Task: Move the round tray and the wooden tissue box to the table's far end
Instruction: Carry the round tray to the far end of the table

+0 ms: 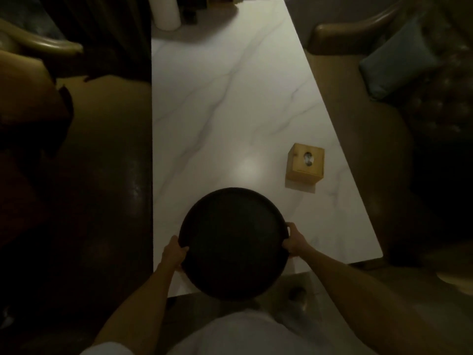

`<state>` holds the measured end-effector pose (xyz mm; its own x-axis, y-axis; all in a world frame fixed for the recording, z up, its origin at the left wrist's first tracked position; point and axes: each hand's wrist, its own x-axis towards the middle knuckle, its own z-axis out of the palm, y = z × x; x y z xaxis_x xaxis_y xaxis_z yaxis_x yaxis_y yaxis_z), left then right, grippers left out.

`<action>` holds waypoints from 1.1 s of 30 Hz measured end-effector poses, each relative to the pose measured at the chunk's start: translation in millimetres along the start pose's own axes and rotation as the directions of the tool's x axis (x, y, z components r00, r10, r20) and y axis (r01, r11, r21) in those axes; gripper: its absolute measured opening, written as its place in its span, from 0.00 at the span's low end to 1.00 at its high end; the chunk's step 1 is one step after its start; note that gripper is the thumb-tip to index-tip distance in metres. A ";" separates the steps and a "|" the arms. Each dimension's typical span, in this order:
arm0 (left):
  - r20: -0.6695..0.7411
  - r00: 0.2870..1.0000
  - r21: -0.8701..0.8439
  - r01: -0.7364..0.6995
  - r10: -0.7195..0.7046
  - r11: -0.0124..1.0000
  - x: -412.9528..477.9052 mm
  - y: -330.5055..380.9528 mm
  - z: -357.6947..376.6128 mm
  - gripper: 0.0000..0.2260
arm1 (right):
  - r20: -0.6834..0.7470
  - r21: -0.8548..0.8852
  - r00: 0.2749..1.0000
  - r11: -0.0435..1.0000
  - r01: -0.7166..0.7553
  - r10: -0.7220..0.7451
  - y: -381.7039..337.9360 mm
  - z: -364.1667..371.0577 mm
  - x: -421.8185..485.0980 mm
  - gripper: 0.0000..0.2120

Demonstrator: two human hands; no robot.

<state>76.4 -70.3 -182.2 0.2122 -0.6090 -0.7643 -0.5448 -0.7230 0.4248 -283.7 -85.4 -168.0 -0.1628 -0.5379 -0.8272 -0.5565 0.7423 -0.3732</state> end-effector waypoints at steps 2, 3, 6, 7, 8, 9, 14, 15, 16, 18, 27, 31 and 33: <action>-0.055 0.998 -0.038 0.013 -0.015 0.999 -17.1 0.2 6.1 0.18 | -0.019 -0.002 0.995 0.996 0.094 -0.094 1.1 -6.9 -2.0 0.30; -0.079 0.996 -0.057 0.026 -0.030 0.998 -25.8 0.0 10.3 0.17 | -0.014 -0.008 0.991 0.991 0.135 -0.136 4.5 -11.0 -0.5 0.29; -0.132 0.989 -0.106 0.046 -0.060 0.993 -50.6 4.9 23.6 0.14 | 0.037 -0.027 0.973 0.973 0.227 -0.226 13.5 -32.8 2.1 0.29; -0.159 0.985 -0.121 0.047 -0.066 0.992 -59.3 10.0 28.2 0.12 | 0.057 -0.027 0.965 0.966 0.258 -0.256 16.3 -41.9 3.4 0.28; -0.194 0.979 -0.132 0.044 -0.069 0.990 -67.9 16.7 33.9 0.11 | 0.071 -0.014 0.954 0.956 0.294 -0.292 18.7 -52.1 4.8 0.27; -0.236 0.969 -0.136 0.034 -0.065 0.990 -78.7 27.7 40.1 0.09 | 0.073 -0.011 0.938 0.940 0.340 -0.338 19.3 -63.3 4.5 0.26; -0.458 0.886 -0.230 -0.035 -0.076 0.973 -152.1 97.0 88.7 0.10 | 0.089 -0.011 0.732 0.734 0.679 -0.676 26.9 -149.5 -4.1 0.40; -0.498 0.862 -0.264 -0.049 -0.093 0.963 -168.8 113.3 100.5 0.13 | 0.108 -0.015 0.680 0.683 0.730 -0.725 27.5 -173.5 -6.2 0.45; -0.531 0.842 -0.289 -0.071 -0.098 0.955 -184.4 130.6 111.0 0.16 | 0.120 -0.023 0.643 0.646 0.763 -0.756 27.3 -198.2 -8.7 0.44; -0.563 0.821 -0.305 -0.099 -0.095 0.947 -214.8 165.0 130.3 0.22 | 0.135 -0.052 0.605 0.604 0.795 -0.785 24.9 -246.1 -20.2 0.34; -0.598 0.802 -0.255 -0.181 -0.008 0.950 -281.2 280.9 149.2 0.34 | -0.127 -0.294 0.517 0.530 0.796 -0.847 -34.8 -363.8 -59.2 0.23; -0.641 0.759 -0.207 -0.313 0.113 0.927 -287.6 297.1 150.0 0.37 | -0.199 -0.387 0.434 0.477 0.789 -0.879 -40.0 -382.7 -80.4 0.22; -0.640 0.759 -0.219 -0.324 0.115 0.920 -291.4 301.8 152.0 0.44 | -0.219 -0.428 0.426 0.479 0.766 -0.878 -42.6 -393.4 -83.5 0.23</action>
<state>-273.2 -61.5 95.0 0.6181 -0.7544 -0.2209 -0.3925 -0.5396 0.7448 -567.0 -229.3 82.3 0.2405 -0.9684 0.0669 -0.7404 -0.2276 -0.6324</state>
